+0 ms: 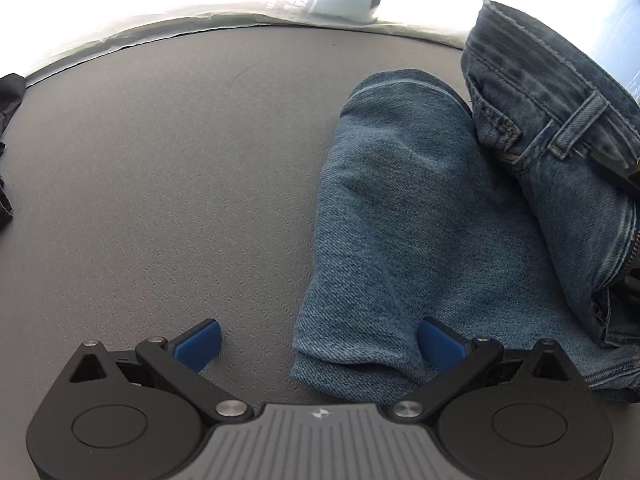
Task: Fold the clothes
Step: 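Lift the waistband with the right gripper and fold it over the hems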
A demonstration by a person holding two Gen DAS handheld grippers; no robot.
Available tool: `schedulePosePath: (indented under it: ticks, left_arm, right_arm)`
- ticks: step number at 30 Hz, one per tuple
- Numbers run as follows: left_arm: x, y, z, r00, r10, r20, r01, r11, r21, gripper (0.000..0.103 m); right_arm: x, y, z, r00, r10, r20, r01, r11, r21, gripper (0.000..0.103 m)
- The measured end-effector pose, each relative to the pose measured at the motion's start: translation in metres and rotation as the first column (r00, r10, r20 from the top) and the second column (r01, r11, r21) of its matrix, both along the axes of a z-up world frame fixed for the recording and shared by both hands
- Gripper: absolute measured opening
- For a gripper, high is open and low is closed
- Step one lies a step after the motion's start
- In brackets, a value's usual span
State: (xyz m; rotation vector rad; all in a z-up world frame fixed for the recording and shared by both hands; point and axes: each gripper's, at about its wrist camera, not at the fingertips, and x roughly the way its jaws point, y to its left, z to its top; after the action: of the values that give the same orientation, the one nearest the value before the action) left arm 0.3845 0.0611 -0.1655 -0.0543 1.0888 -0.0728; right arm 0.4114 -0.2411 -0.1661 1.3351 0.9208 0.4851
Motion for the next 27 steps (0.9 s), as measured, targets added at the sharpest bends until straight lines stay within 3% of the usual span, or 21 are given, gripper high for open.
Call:
schedulePosePath:
  ticks: [4,11,13,14,15,21,27]
  left_arm:
    - [-0.001,0.001,0.0,1.0,0.002,0.005,-0.002,1.0,-0.001,0.103]
    - [-0.003,0.002,0.0,1.0,0.008,0.014,-0.008,1.0,-0.002,0.103]
    - [-0.003,0.002,0.0,1.0,0.01,0.014,-0.01,1.0,-0.002,0.103]
    - [-0.004,0.002,0.0,1.0,0.011,0.014,-0.011,1.0,-0.002,0.103]
    - [-0.004,0.003,0.0,1.0,0.011,0.015,-0.011,1.0,-0.002,0.103]
    - [-0.004,0.003,0.0,1.0,0.012,0.02,-0.012,1.0,-0.003,0.103]
    - [-0.007,0.005,-0.001,1.0,0.016,0.023,-0.016,1.0,-0.004,0.103]
  right_arm:
    - [0.006,0.022,0.02,0.997,0.069,0.023,-0.065,0.987,-0.146,0.03]
    - [0.002,0.014,0.016,0.996,0.082,0.022,-0.078,0.988,-0.13,0.031]
    - [-0.001,0.009,0.014,0.996,0.08,0.039,-0.077,0.995,-0.071,0.059]
    - [-0.001,0.008,0.014,0.995,0.08,0.052,-0.078,0.996,-0.031,0.084]
    - [-0.002,0.01,0.018,0.993,0.092,0.068,-0.091,0.996,-0.021,0.096]
    - [-0.012,0.015,0.03,0.981,0.158,0.111,-0.155,0.987,-0.039,0.1]
    - [-0.024,-0.002,0.026,0.987,0.108,0.123,-0.102,0.994,-0.049,0.103]
